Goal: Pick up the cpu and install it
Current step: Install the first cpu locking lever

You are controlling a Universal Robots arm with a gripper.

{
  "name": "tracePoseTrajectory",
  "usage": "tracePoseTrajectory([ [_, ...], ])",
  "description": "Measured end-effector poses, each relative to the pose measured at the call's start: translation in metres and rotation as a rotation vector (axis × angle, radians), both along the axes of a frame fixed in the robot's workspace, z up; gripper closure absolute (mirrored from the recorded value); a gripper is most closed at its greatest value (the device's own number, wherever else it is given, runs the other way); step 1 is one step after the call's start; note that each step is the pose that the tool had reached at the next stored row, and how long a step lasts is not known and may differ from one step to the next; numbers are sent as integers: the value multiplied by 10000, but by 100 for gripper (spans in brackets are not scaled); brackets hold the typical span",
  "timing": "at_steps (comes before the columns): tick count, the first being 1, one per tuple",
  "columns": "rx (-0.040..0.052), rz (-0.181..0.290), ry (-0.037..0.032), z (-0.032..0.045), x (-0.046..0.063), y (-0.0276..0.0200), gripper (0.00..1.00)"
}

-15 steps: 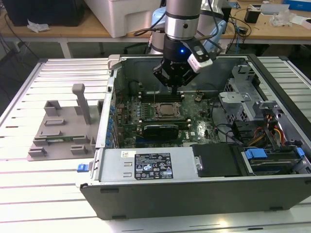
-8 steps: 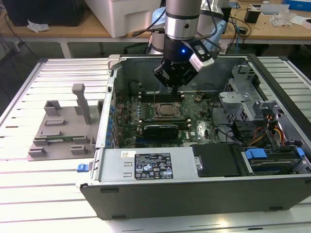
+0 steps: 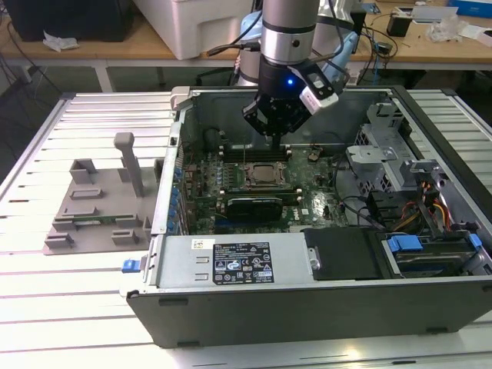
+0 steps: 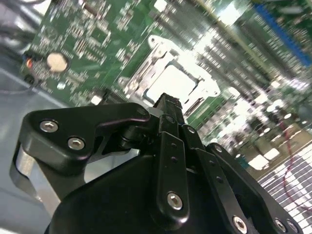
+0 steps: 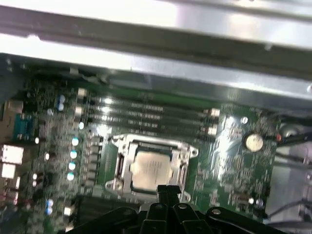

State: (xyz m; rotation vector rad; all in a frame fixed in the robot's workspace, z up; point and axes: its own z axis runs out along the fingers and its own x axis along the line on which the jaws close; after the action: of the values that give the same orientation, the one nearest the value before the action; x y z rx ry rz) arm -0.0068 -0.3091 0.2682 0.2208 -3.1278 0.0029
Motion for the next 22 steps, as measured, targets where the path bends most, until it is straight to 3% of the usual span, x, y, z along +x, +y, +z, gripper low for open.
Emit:
tracePoseTrajectory([
  [2, 316, 1, -1, 0, 0, -2, 90],
  [3, 350, 0, 0, 0, 0, -2, 90],
  [12, 327, 0, 0, 5, 0, -1, 90],
  [22, 328, 0, 0, 138, 0, -2, 90],
])
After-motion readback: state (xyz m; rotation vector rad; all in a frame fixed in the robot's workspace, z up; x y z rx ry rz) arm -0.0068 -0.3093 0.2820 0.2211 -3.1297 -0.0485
